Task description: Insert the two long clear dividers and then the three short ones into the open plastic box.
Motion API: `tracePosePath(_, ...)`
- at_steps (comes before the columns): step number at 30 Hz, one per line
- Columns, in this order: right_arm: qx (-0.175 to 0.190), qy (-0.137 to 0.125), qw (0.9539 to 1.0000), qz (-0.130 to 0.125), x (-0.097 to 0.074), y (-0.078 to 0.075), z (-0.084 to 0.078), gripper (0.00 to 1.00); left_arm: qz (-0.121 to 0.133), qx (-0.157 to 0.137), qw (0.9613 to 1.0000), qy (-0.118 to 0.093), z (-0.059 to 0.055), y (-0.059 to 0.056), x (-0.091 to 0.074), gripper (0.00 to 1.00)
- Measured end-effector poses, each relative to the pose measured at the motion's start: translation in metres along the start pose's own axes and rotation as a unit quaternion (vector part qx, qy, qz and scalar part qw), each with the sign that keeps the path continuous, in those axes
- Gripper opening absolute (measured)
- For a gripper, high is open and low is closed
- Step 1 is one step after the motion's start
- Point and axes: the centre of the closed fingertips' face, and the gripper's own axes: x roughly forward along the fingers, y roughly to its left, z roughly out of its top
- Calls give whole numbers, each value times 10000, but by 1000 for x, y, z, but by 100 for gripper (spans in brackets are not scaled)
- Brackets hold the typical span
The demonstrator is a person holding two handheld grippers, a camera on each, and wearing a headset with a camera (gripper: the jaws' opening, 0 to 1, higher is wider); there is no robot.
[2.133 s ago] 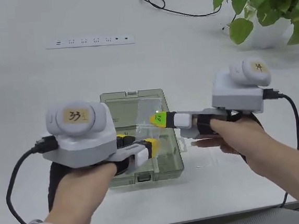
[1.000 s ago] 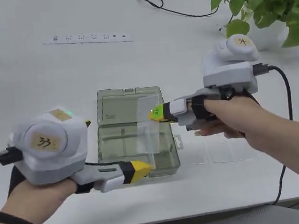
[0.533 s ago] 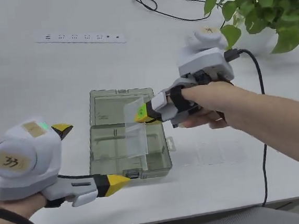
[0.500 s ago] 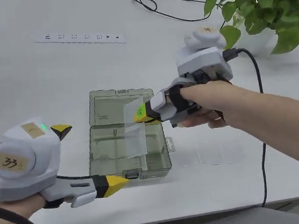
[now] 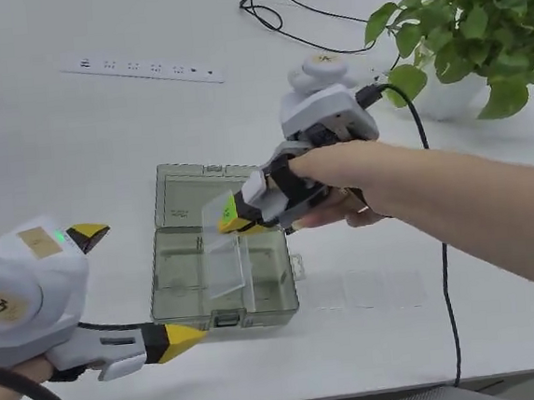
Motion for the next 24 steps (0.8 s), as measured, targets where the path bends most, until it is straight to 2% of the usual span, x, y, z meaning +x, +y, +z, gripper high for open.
tracePosePath(4, 212, 68, 9997, -81, 2, -4, -2, 2, 6, -56, 10000, -33, -2, -2, 0, 100)
tracePosePath(5, 371, 128, 9992, -65, 3, -3, -4, 2, 1, -61, 10000, -49, -3, -2, 0, 100)
tracePosePath(10, 537, 207, 9982, -188, 8, -8, -6, 2, -10, -142, 9998, -115, -4, -4, 1, 100)
tracePosePath(14, 585, 220, 9978, -232, 10, -8, -6, 2, -11, -184, 9997, -152, -6, -5, 1, 99)
tracePosePath(16, 591, 261, 9976, -248, 12, -6, -11, 2, -10, -202, 9997, -164, -7, -4, 0, 99)
tracePosePath(24, 649, 300, 9967, -391, 15, -12, -12, 2, 0, -251, 9995, -207, -9, -4, -1, 98)
